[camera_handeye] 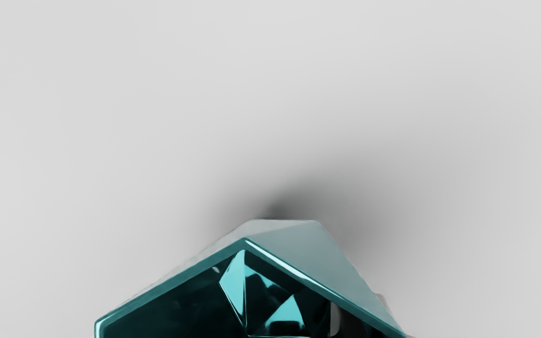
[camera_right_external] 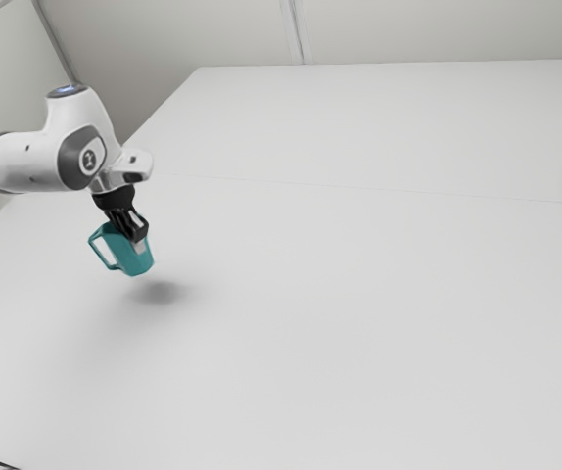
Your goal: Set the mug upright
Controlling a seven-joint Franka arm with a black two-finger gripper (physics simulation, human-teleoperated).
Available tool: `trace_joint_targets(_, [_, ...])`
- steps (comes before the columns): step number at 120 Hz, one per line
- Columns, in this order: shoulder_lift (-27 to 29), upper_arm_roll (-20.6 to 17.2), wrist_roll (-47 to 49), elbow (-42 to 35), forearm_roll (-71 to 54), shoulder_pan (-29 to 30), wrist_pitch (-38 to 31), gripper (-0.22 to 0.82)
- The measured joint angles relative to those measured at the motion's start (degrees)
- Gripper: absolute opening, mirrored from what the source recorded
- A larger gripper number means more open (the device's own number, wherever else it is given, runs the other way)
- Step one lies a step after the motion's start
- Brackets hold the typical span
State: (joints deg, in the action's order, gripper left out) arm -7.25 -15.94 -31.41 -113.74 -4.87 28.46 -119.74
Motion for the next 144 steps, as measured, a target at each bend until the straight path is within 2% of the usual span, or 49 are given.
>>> trace_joint_targets(36, [-3.25,0.04,11.07,-1.3,-4.1,0.1,-2.17,-0.18])
trace_joint_targets(75, [-3.45,0.14,18.47,-2.39,-4.12,-0.49,-4.17,-0.18])
trace_joint_targets(144, [-4.12,0.13,27.13,-1.91,-2.56,-15.04,-5.88,-0.18])
